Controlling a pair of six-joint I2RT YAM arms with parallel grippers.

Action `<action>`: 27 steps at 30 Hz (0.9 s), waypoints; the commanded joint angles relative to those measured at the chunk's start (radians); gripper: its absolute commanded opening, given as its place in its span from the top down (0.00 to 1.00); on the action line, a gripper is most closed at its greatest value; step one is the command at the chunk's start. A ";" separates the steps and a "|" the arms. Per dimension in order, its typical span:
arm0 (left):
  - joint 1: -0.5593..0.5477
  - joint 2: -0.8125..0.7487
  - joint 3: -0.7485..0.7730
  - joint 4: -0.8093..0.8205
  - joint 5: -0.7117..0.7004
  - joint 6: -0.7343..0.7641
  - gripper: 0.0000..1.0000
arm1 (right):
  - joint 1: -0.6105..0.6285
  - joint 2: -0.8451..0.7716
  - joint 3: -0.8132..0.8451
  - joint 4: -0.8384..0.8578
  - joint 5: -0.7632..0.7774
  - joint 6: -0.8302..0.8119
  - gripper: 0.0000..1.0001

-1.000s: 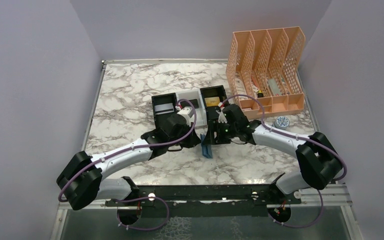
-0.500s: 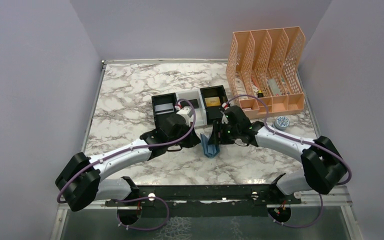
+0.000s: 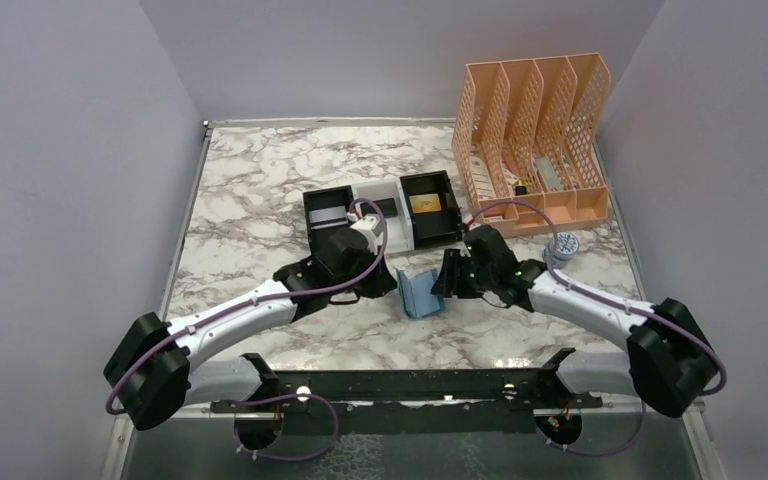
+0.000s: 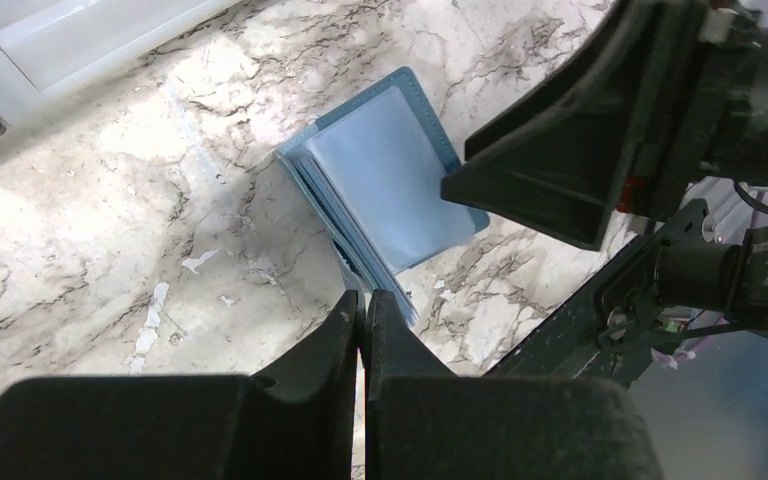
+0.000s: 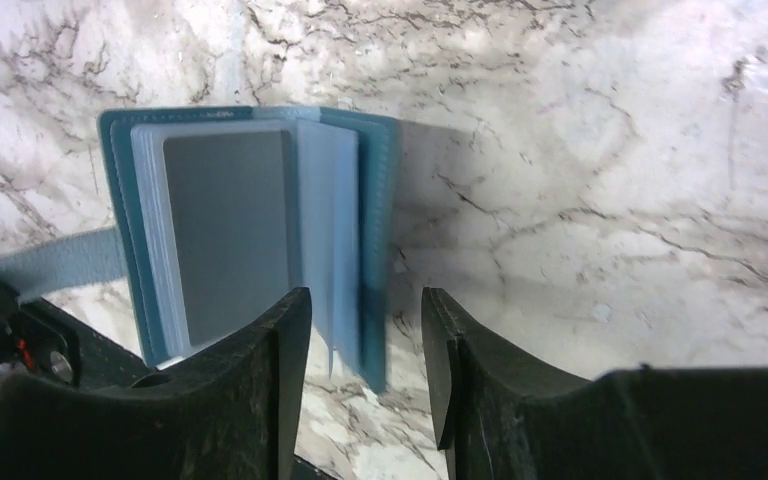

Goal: Take the credit cards out of the card holder

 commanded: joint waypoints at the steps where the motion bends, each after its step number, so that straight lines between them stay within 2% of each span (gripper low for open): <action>1: -0.001 -0.015 0.058 0.008 0.040 0.029 1.00 | 0.004 -0.134 -0.077 0.093 0.019 0.002 0.52; 3: -0.001 0.013 0.078 0.017 0.064 0.041 1.00 | 0.004 -0.138 -0.067 0.072 0.003 0.013 0.49; 6: -0.001 0.080 0.120 0.010 0.126 0.068 1.00 | 0.004 -0.127 -0.039 0.012 0.063 0.038 0.47; 11: -0.008 0.157 0.169 0.024 0.188 0.085 1.00 | 0.002 -0.173 -0.055 0.003 0.142 0.101 0.45; 14: -0.009 0.143 0.142 0.008 0.108 0.078 1.00 | 0.003 -0.193 -0.077 0.047 0.119 0.106 0.45; 20: -0.009 0.056 0.065 0.012 0.040 0.016 1.00 | 0.002 -0.192 -0.115 0.178 0.017 0.098 0.45; 25: 0.017 0.023 0.108 -0.156 -0.096 0.110 1.00 | 0.003 -0.207 -0.145 0.317 -0.093 0.066 0.41; 27: 0.042 0.024 0.099 -0.177 -0.115 0.126 1.00 | 0.003 -0.184 -0.114 0.309 -0.149 0.050 0.41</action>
